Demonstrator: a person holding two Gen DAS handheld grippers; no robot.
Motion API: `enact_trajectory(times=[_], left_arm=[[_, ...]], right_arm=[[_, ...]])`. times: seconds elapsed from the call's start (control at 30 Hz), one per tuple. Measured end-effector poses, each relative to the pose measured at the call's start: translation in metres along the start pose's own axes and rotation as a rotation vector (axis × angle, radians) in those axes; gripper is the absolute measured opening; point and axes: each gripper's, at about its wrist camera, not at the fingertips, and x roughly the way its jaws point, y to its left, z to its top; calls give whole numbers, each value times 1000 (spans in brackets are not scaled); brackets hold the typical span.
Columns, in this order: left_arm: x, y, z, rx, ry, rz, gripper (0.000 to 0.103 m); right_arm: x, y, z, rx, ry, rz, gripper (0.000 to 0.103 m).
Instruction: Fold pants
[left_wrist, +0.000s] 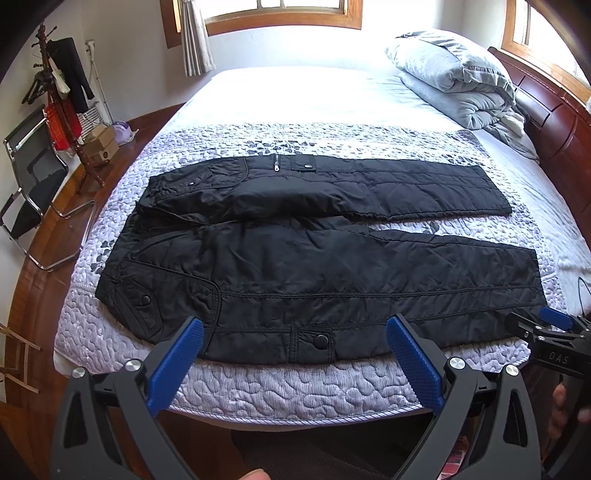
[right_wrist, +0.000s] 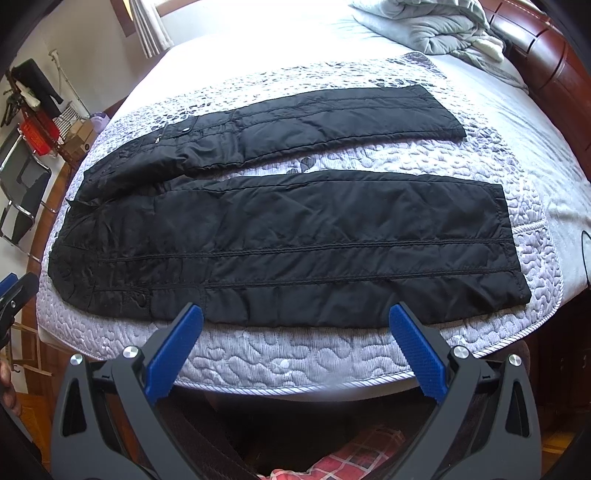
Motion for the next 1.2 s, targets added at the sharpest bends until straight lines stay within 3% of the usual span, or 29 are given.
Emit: enact_trajectory(times=[0.2,0.23,0.3,0.37,0.5,0.57,0.73,0.8,0.9,1.03,1.1,1.2], left_arm=[[15,-1,8,-7,17,-17,99],[19,1,9,-17,28,-51,99],[36,12,16,-68,76,-201,99],[56,31,25,-122,130,-258,99],[86,86,66,-161,103,-141,99],[109,125,99,-198,116,-82,99],[164,222,171,-314,98,40,99],[198,262,194,-362,144,83,99],[249,305,213,-456,241,87,99],[296,335,214,-580,345,40,99],[317,338,212,-591,415,62,99],[334,335,207,-567,457,93,99]], right_arm=[[15,-6,8,0,20,7,100],[17,-8,10,-6,18,15,100],[19,-14,21,-32,-4,42,100],[18,-23,39,-86,-53,-5,100],[10,-52,87,-161,-193,-254,100],[14,-81,121,-147,-212,-303,100],[52,-173,200,33,-89,-249,100],[67,-198,218,70,-51,-264,101],[95,-222,237,69,4,-313,100],[118,-230,246,9,49,-358,100],[132,-234,249,-7,75,-356,100],[144,-238,253,-10,96,-349,100]])
